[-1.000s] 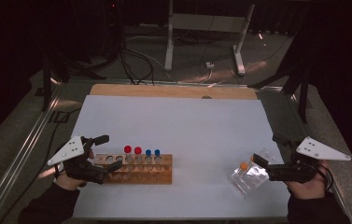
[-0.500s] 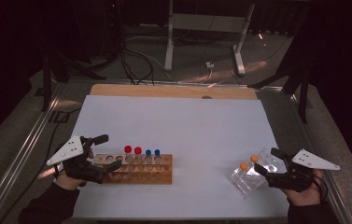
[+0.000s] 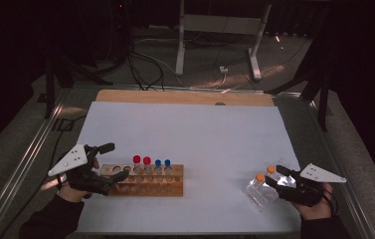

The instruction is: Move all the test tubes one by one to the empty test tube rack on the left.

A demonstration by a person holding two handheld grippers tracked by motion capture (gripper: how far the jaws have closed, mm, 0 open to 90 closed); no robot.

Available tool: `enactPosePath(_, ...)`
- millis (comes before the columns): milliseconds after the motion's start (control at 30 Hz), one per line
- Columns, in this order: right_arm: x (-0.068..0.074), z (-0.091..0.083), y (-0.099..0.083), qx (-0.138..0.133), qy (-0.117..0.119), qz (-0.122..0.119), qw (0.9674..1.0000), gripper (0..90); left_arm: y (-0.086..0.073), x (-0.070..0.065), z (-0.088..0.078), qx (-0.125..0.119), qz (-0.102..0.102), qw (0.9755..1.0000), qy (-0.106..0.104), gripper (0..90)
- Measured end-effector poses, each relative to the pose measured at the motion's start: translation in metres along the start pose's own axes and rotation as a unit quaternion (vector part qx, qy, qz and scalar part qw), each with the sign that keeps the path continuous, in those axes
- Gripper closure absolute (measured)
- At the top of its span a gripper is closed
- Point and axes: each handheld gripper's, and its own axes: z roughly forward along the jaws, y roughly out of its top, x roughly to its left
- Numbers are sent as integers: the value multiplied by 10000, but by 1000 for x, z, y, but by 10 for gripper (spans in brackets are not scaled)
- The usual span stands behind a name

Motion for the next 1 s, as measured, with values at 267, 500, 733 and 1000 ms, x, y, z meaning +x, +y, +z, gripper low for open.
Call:
enactPosePath(267, 0, 10, 0, 191, -51, -229, 9995, 595, 0, 0, 1, 6, 18, 10000, 25, 20)
enactPosePath(500, 0, 13, 3, 399, -148, -352, 9985, 735, 0, 0, 1, 20, 27, 10000, 18, 20)
enactPosePath(733, 1, 8, 9, 355, -165, -433, 9983, 740, 1, 0, 2, 46, 4, 10000, -19, 20)
enactPosePath(1000, 3, -3, 24, 248, -136, -471, 9985, 743, 2, 0, 1, 44, 9, 10000, -52, 20)
